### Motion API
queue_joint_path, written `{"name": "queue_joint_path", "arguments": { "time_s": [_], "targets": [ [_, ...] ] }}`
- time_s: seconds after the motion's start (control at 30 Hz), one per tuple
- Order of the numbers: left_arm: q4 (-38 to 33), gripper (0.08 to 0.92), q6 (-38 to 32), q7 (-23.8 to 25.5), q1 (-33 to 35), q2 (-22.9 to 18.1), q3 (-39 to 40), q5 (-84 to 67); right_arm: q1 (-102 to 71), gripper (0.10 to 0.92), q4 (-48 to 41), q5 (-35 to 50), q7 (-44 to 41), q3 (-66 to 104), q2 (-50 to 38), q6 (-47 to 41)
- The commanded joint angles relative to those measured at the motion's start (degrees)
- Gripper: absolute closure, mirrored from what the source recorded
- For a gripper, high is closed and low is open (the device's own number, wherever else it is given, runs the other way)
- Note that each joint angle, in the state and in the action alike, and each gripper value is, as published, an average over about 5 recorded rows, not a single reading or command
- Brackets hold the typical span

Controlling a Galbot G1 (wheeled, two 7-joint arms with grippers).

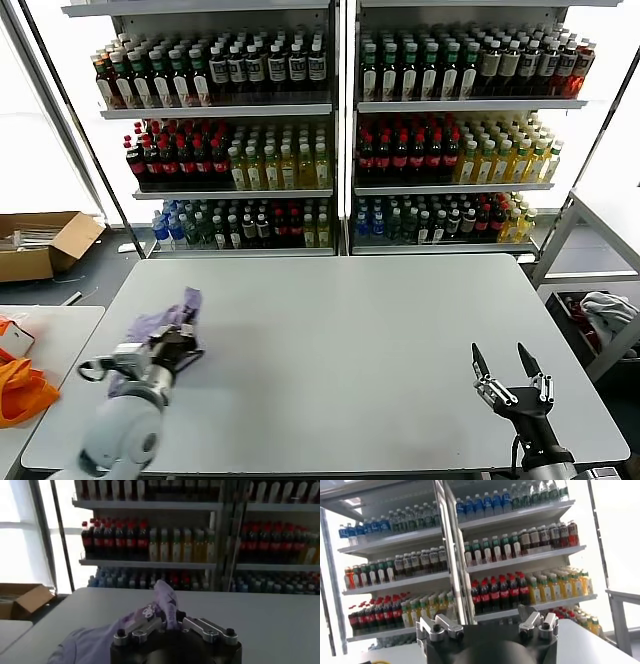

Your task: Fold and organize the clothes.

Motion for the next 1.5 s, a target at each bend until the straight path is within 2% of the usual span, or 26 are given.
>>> {"name": "queue_joint_path", "arguments": {
  "time_s": [0.03,0.13,0.3,0.4,0.57,0.83,0.93,1.1,1.37,1.5],
  "targets": [
    [3.6,0.849,1.6,-9.8,-10.4,-9.6,24.9,-8.3,-1.2,0.203,0.4,-1.5,0.2,-0.5,0.3,-1.3],
    [4.0,0.849,1.6,-11.4,-11.9,-11.2,24.7,-13.4,-1.5,0.203,0.5,-1.7,0.6,-1.7,-0.4,-2.4],
    [2.8,0.846,-1.5,-11.4,-13.1,-11.6,22.7,-21.9,0.2,0.203,0.2,-2.1,2.3,-4.8,-1.4,-5.7],
    [0.9,0.801,-3.5,-11.0,-13.1,-11.8,21.5,-26.9,2.2,0.203,0.2,-0.8,3.8,-6.8,-1.9,-8.7],
    [-1.9,0.655,-6.3,-7.0,-12.0,-10.9,19.0,-28.7,6.2,0.203,-0.3,3.1,6.4,-11.5,-3.1,-13.6],
    [-6.3,0.430,-6.2,3.1,-7.2,-2.6,8.6,-23.9,23.5,0.203,-7.3,4.9,13.6,-30.8,-2.4,-21.0],
    [-7.4,0.343,-5.8,4.5,-5.7,-1.3,4.7,-21.5,31.2,0.203,-13.5,5.6,16.2,-38.7,0.4,-23.4],
    [-9.2,0.210,-5.8,4.5,-2.8,-1.8,1.0,-19.4,39.6,0.203,-22.7,5.8,19.7,-47.8,5.5,-25.8],
    [-10.7,0.177,-5.7,5.1,1.7,-2.8,-2.1,-19.0,44.9,0.204,-29.4,8.7,22.4,-50.1,8.4,-27.8],
    [-10.4,0.177,-5.7,5.4,2.1,-2.8,-2.8,-19.2,45.4,0.260,-29.7,11.2,23.4,-49.4,8.3,-28.1]
  ]
}}
